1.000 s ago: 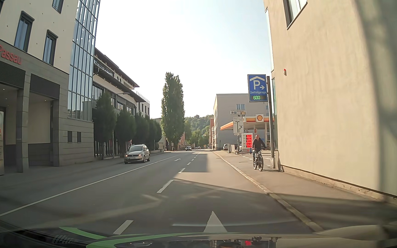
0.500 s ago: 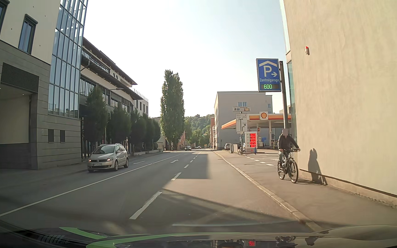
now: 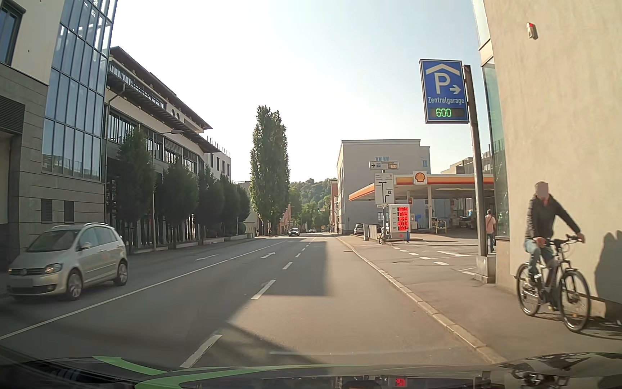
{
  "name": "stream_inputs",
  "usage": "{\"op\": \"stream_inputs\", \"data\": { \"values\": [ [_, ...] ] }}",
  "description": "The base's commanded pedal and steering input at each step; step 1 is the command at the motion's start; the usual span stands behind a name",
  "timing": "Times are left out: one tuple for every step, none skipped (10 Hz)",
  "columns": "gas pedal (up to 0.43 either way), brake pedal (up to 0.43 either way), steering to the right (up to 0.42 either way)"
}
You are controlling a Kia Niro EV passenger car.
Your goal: Follow the waypoints while adhering to traffic rules and regulations
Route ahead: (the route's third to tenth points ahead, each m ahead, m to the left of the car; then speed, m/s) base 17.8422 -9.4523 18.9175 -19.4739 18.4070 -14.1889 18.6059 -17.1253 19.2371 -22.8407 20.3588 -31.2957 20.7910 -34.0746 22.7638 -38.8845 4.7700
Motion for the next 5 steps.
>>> {"op": "stream_inputs", "data": {
  "values": [
    [0.0, 0.171, -0.004],
    [0.0, 0.177, -0.004],
    [0.0, 0.177, -0.004],
    [0.0, 0.177, -0.004],
    [0.0, 0.189, -0.004]
  ]
}}
